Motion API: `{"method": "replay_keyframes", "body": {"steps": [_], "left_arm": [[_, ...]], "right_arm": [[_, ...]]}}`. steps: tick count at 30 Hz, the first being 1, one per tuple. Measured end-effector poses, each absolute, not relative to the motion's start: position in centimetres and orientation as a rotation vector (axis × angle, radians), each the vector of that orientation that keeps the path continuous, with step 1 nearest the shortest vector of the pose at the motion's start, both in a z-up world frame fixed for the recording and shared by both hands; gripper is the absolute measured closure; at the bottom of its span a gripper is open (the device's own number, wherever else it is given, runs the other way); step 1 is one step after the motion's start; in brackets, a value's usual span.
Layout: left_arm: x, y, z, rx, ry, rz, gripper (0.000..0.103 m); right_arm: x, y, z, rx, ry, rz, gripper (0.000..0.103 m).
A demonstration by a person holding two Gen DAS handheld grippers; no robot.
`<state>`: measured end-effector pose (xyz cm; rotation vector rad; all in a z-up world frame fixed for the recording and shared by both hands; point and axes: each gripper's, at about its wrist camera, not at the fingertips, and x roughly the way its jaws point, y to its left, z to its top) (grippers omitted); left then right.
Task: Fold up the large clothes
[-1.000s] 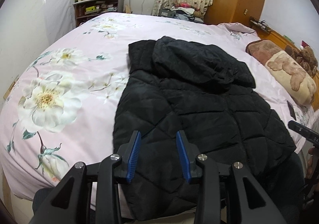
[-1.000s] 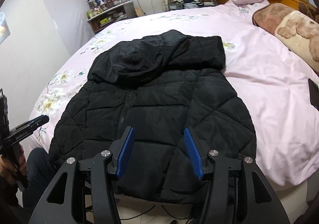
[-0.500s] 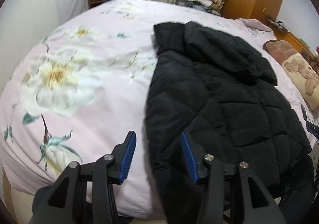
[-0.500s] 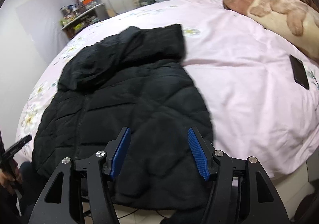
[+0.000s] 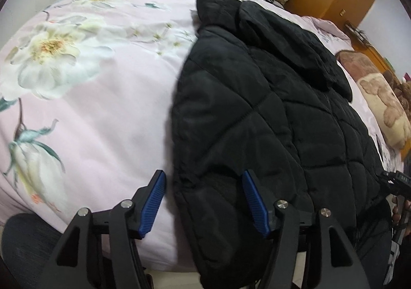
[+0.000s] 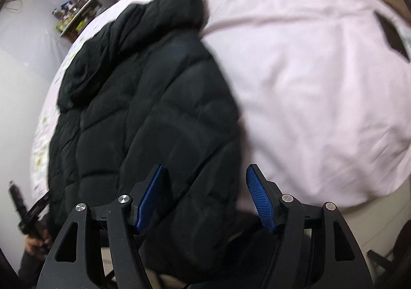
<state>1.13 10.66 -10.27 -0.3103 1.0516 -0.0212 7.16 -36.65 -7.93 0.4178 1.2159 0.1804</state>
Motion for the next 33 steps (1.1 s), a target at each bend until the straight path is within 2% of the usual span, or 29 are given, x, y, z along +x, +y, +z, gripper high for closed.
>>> {"method": "replay_keyframes", "body": {"steps": [3,6,8,10,11,13,23,30,33], "left_arm": [[1.1,10.0,-11.2,-0.326,1.078,-0.062,0.033],[1.3,9.4,-11.4,-0.305,1.091,-0.058,0.033],[1.3,9.2,-11.1,-0.297,1.097,-0.07,0.051],[1.3,8.9,-10.3,-0.276,1.093,-0.082,0.076],[1.2,8.8,-9.6,-0.27,1.083,-0.093,0.081],[0.9,8.8,-7.8,-0.273,1.048,-0.105,0.086],[-2.8,12.0,2.5,-0.345,0.8,-0.133,0.088],[-6.0,13.3,4.1,-0.403,0.777,-0.144,0.088],[-5.0,13.8,4.7,-0.421,0.755,-0.143,0.088]], "right_arm": [[6.9,-35.9,-8.3,0.415,1.241,0.208,0.037],[7.3,-35.5,-8.8,0.44,1.271,0.211,0.037],[7.5,-35.2,-9.0,0.44,1.278,0.213,0.047],[7.5,-35.2,-8.6,0.453,1.267,0.198,0.075],[7.4,-35.1,-8.3,0.467,1.255,0.207,0.081],[7.0,-34.9,-6.9,0.464,1.216,0.224,0.087],[3.2,-36.5,1.6,0.515,1.002,0.277,0.091],[-0.6,-37.7,3.9,0.584,0.948,0.314,0.091],[-0.4,-37.8,4.6,0.607,0.919,0.326,0.091]]}}
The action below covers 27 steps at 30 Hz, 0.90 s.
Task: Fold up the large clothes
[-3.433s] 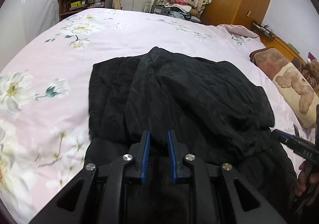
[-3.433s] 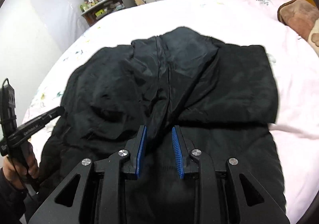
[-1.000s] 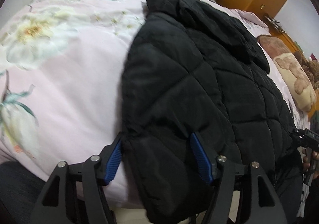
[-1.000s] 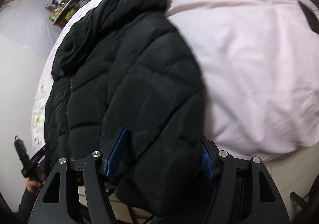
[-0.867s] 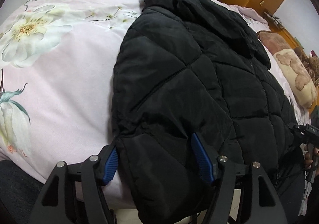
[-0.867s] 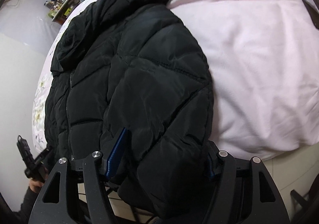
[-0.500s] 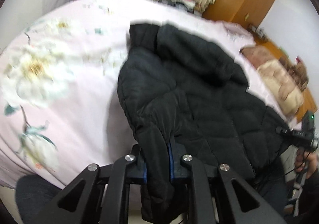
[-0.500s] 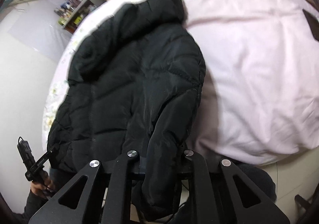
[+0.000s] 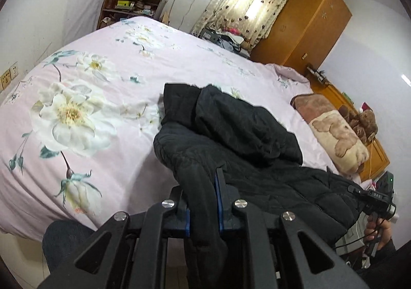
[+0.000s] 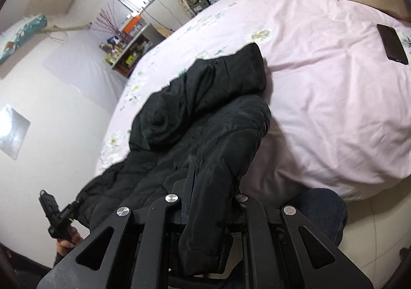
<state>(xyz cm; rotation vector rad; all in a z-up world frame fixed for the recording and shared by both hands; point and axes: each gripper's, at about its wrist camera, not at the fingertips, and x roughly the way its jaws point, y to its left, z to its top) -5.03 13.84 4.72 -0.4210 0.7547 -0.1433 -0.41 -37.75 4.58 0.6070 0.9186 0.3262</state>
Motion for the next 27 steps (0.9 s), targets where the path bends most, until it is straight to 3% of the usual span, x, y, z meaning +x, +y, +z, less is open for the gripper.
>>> {"method": "replay_keyframes", "body": {"steps": [8,18,27], "left_arm": [[-0.8,14.3,6.9,-0.472,0.664,-0.15,0.088],[11.0,16.0,8.0,-0.53,0.625,-0.125,0.088],[23.2,17.0,3.4,-0.569,0.749,-0.076,0.088]], "right_arm": [[3.8,-36.4,7.1,0.617,0.818,0.334,0.091],[14.4,-35.5,9.3,0.587,0.76,0.321,0.091],[26.7,-35.5,4.5,0.691,0.906,0.244,0.09]]}}
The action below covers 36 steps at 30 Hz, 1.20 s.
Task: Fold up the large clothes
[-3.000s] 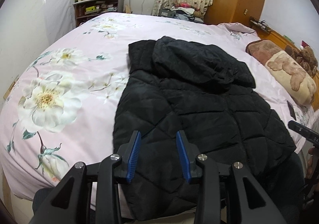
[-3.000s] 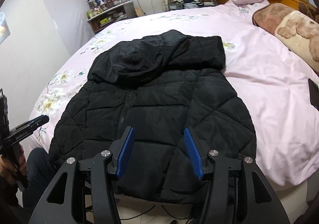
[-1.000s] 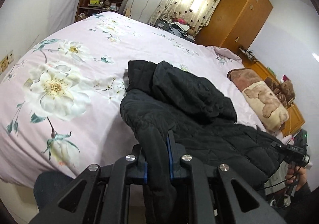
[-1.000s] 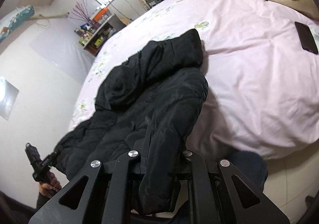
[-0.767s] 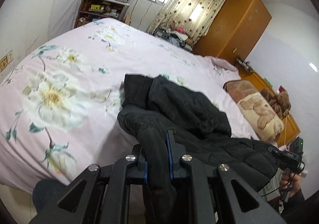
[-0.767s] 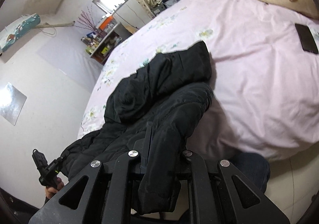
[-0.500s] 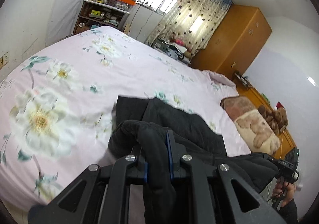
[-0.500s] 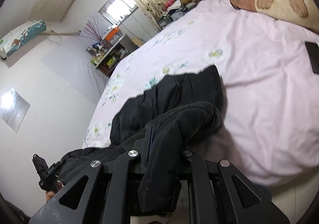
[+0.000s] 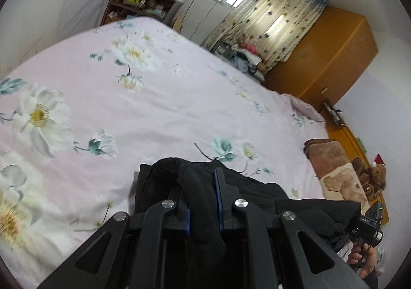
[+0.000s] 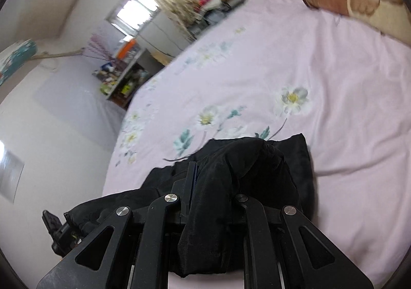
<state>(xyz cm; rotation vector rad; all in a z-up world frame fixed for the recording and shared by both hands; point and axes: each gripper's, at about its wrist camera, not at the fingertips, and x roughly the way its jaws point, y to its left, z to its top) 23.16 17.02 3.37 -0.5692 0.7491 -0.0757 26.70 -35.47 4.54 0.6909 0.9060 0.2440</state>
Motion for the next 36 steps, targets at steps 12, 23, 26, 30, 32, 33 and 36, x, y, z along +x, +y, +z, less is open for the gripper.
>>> {"method": "replay_keyframes", "body": {"steps": [12,23,26,30,32,33,36], "left_arm": [[29.3,17.0,-5.4,-0.6,0.892,-0.022,0.084],[29.4,17.8,-4.3,-0.637,0.886,-0.095,0.079],[29.1,17.7,-3.8,-0.66,0.867,-0.099,0.071],[28.9,17.8,-2.1,-0.694,0.805,-0.133,0.05],[28.9,17.7,-1.2,-0.691,0.79,-0.139,0.046],[29.0,17.6,-0.8,-0.688,0.79,-0.141,0.044],[28.9,17.6,0.2,-0.696,0.772,-0.142,0.039]], "right_arm": [[33.8,-35.6,-4.5,0.742,1.075,0.179,0.082],[32.8,-37.9,-1.8,0.934,0.974,0.312,0.038],[30.6,-38.3,0.6,0.9,0.863,0.288,0.037],[27.1,-37.7,3.5,0.764,0.713,0.27,0.037],[26.0,-36.4,3.7,0.703,0.709,0.294,0.037],[25.8,-35.0,3.5,0.64,0.738,0.318,0.037],[26.7,-32.0,1.8,0.475,0.828,0.291,0.037]]}}
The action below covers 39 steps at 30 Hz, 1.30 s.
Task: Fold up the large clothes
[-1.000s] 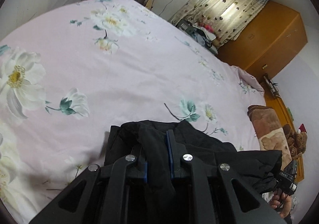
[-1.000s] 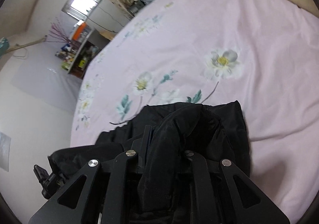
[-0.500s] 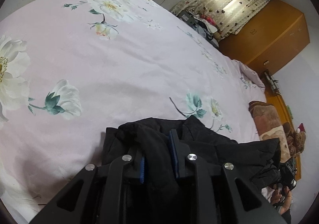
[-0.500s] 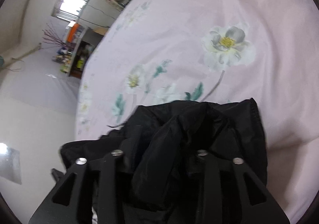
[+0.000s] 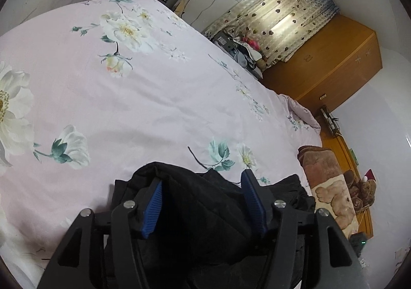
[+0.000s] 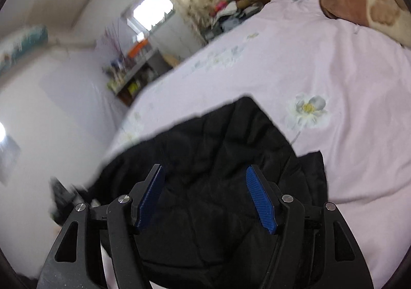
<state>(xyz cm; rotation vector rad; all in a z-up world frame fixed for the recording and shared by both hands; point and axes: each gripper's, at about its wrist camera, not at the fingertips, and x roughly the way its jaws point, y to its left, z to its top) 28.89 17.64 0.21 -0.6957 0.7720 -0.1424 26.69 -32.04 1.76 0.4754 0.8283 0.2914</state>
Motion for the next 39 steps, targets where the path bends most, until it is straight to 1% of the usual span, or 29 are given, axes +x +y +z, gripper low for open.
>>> {"method": "replay_keyframes", "body": {"steps": [2,4,6,9,12,17,19,22,27,31,35,39], "left_arm": [[28.6,18.1,0.8,-0.713,0.754,-0.144,0.034],[27.9,18.5,1.8,-0.7,0.712,-0.122,0.022],[27.3,19.2,3.1,-0.671,0.666,-0.092,0.021],[27.0,18.9,4.4,-0.596,0.666,-0.068,0.021],[27.0,16.3,4.0,-0.506,0.704,-0.146,0.021],[28.8,8.6,0.5,-0.281,0.802,-0.242,0.021],[30.5,6.5,-1.5,-0.182,0.845,-0.222,0.021],[32.9,5.7,-4.0,-0.09,0.874,-0.144,0.021],[35.2,6.4,-6.6,-0.085,0.88,-0.074,0.019],[35.6,6.6,-8.1,-0.115,0.874,-0.063,0.019],[35.8,6.4,-7.8,-0.109,0.904,-0.06,0.019],[35.6,6.8,-6.4,-0.108,0.932,-0.079,0.02]], "right_arm": [[28.4,-30.7,-0.9,0.406,0.924,0.25,0.037],[28.8,-30.7,-2.7,0.364,0.959,0.21,0.037],[28.8,-30.6,-3.1,0.343,0.953,0.195,0.037],[28.1,-30.8,-2.1,0.327,0.934,0.184,0.037],[27.1,-30.1,-0.9,0.297,0.909,0.176,0.037],[26.9,-26.7,0.0,0.187,0.866,0.211,0.037],[28.1,-25.7,-0.9,0.138,0.887,0.207,0.037],[30.6,-25.3,-3.3,0.069,0.928,0.162,0.037],[33.5,-25.5,-5.8,0.035,0.96,0.13,0.035],[34.7,-25.8,-7.3,0.062,0.973,0.104,0.035],[35.0,-26.2,-7.6,0.082,1.0,0.096,0.035],[35.1,-26.6,-6.2,0.097,1.03,0.091,0.035]]}}
